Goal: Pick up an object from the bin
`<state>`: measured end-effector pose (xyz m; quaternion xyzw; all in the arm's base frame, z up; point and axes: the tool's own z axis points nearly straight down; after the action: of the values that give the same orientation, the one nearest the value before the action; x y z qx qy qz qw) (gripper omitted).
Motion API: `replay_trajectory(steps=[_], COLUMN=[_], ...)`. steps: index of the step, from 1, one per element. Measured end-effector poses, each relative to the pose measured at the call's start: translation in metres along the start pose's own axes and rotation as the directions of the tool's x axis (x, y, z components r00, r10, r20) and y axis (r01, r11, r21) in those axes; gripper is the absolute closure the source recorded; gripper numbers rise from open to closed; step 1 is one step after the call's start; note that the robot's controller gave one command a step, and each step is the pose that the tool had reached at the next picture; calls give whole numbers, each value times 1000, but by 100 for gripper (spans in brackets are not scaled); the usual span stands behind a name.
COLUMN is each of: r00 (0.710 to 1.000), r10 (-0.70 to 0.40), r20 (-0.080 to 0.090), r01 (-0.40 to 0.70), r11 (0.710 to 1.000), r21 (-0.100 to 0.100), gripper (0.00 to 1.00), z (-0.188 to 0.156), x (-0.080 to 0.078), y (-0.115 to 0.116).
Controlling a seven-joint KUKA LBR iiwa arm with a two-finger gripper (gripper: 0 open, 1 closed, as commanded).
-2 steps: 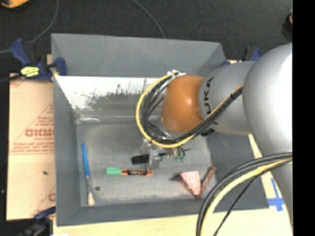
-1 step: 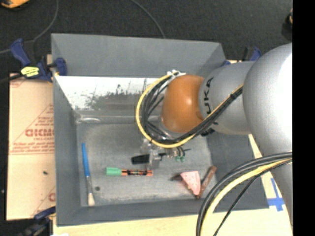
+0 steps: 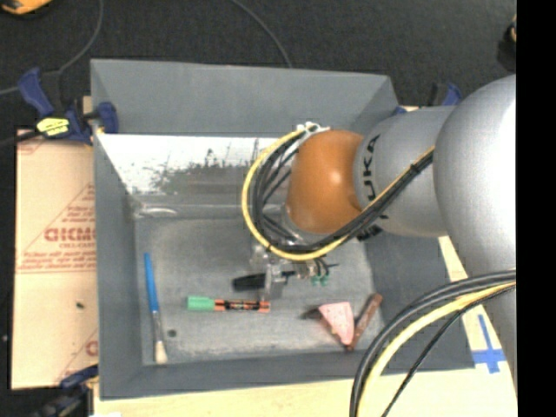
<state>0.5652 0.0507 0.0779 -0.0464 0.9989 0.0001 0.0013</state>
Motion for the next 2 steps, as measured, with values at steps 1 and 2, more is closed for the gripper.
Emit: replay_trajectory(steps=[1, 2], r00=[1000, 1000], r10=[0, 0], r20=[-2, 1], r01=[0, 0], r11=[1000, 1000], r21=[0, 0], gripper=[100, 100], z=[-22, -42], x=[1, -1], y=[0, 0])
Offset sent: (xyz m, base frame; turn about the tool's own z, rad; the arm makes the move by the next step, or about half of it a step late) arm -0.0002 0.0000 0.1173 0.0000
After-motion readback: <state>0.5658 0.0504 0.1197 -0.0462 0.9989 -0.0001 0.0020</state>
